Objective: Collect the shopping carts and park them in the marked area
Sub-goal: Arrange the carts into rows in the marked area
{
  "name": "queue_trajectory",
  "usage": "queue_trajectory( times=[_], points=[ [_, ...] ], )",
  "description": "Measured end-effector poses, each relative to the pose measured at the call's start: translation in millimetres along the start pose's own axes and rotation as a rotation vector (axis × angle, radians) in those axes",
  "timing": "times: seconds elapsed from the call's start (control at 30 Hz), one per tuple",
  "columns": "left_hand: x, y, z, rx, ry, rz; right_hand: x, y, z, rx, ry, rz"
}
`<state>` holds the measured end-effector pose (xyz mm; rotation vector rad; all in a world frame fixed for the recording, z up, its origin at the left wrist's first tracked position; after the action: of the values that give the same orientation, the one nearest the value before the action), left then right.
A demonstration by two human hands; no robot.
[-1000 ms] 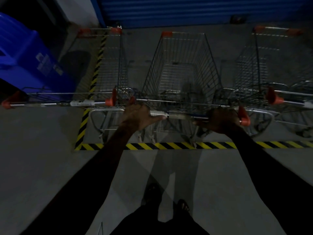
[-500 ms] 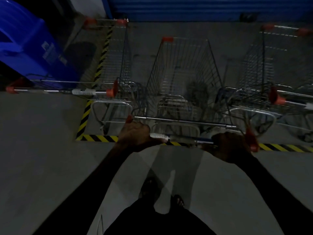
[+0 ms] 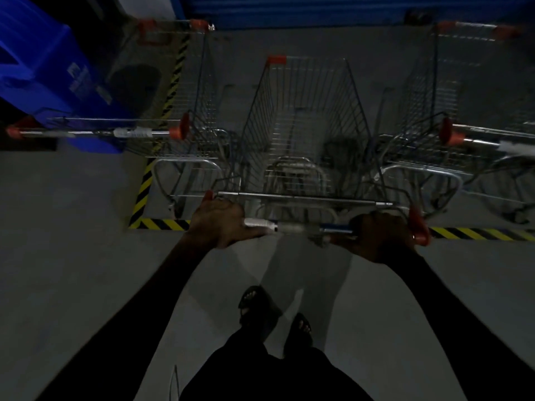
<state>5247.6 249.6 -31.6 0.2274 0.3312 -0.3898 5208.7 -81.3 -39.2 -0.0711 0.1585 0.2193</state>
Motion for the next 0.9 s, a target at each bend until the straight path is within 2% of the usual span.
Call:
queue_trajectory(
  times=[0.07,0.17,0.33,0.47,0.73,0.9],
  points=[
    [4.8,1.7,13.3,-0.136,-0.015,0.044,13.6,-3.3,6.0,-0.016,-0.027,0.001],
    [24.3,9.5,24.2,-0.249,-0.001,-0.004,40.2,-8.3,10.2,-0.037,-0.007,0.004],
    [69.8,37.1,20.4,-0.133,-0.082,0.066,87.2,-14.6,20.8,0.119,0.121,-0.014],
    [94.3,48.5,24.1,-0.139,-0.153,0.048,117.8,-18.2,25.2,0.084,0.061,-0.036],
    [124.5,70.1,38.3,-0.145,-0.085,0.054,149.1,-7.8,47.5,0.118,0.186,-0.069],
    [135.2,76.5,47.1,-0.158,-0.100,0.034,166.4,-11.7,50.2,0.161,0.158,-0.073]
  ],
)
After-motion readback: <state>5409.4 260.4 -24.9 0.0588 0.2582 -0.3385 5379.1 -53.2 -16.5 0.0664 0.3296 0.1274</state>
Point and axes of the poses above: each hand's wrist, its own x-axis towards the middle knuckle, its own z-axis out of the back of the hand, y = z × x, the point moved 4 cm from there along x, towards the middle knuckle, and after that the axes turned 4 degrees about y, right-handed, at the moved point
